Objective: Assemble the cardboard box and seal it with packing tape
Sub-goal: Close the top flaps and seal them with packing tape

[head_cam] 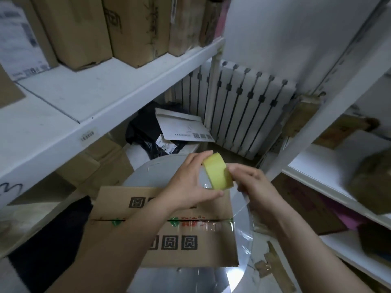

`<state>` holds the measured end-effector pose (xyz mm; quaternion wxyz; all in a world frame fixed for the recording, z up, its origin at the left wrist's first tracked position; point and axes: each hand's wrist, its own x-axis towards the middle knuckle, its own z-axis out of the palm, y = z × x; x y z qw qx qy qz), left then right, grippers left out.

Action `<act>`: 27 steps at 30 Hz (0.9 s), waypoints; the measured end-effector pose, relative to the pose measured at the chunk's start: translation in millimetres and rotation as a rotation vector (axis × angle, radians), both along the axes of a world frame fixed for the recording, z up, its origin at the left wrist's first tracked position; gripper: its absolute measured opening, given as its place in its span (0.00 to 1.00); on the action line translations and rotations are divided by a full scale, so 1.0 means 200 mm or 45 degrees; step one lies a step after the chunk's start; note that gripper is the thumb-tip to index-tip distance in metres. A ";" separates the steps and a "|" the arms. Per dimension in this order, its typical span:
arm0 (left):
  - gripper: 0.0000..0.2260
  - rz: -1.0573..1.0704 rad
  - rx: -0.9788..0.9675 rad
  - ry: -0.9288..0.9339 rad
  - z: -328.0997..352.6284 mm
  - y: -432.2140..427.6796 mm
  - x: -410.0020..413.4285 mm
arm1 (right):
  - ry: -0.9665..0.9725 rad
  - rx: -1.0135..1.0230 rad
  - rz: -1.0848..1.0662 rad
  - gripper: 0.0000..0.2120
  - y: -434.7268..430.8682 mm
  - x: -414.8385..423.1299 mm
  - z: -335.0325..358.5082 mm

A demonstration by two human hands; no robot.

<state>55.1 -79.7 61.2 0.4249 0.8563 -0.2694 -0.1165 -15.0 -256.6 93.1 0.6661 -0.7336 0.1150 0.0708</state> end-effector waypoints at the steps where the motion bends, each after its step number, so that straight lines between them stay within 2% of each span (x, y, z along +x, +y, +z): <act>1: 0.42 0.034 -0.104 0.128 0.02 0.01 -0.01 | -0.026 -0.028 0.015 0.16 0.01 -0.03 0.03; 4: 0.35 0.089 -0.452 0.458 0.04 0.05 -0.02 | -0.092 -0.099 0.088 0.18 0.03 -0.10 0.07; 6: 0.33 0.104 -0.514 0.540 0.04 0.07 -0.03 | -0.147 -0.202 0.161 0.17 0.05 -0.13 0.08; 8: 0.30 0.106 -0.495 0.507 0.04 0.08 -0.04 | -0.191 -0.243 0.165 0.13 0.08 -0.14 0.07; 9: 0.27 0.095 -0.447 0.393 0.03 0.09 -0.05 | -0.199 -0.229 0.153 0.12 0.09 -0.15 0.06; 11: 0.23 0.034 -0.263 0.011 0.04 0.10 -0.08 | -0.178 -0.166 0.131 0.13 0.11 -0.15 0.06; 15: 0.27 -0.116 -0.097 -0.622 0.03 0.13 -0.13 | -0.161 0.062 0.042 0.15 0.16 -0.17 0.07; 17: 0.26 -0.198 -0.025 -0.948 0.00 0.15 -0.14 | -0.158 0.148 -0.002 0.14 0.18 -0.17 0.08; 19: 0.24 -0.245 0.021 -1.156 0.00 0.17 -0.15 | -0.143 0.243 -0.036 0.13 0.20 -0.17 0.08; 22: 0.22 -0.264 0.040 -1.273 0.00 0.19 -0.15 | -0.118 0.410 -0.087 0.14 0.22 -0.16 0.09; 27: 0.22 -0.154 -0.048 -1.028 0.02 0.21 -0.14 | -0.075 0.739 -0.216 0.12 0.26 -0.13 0.11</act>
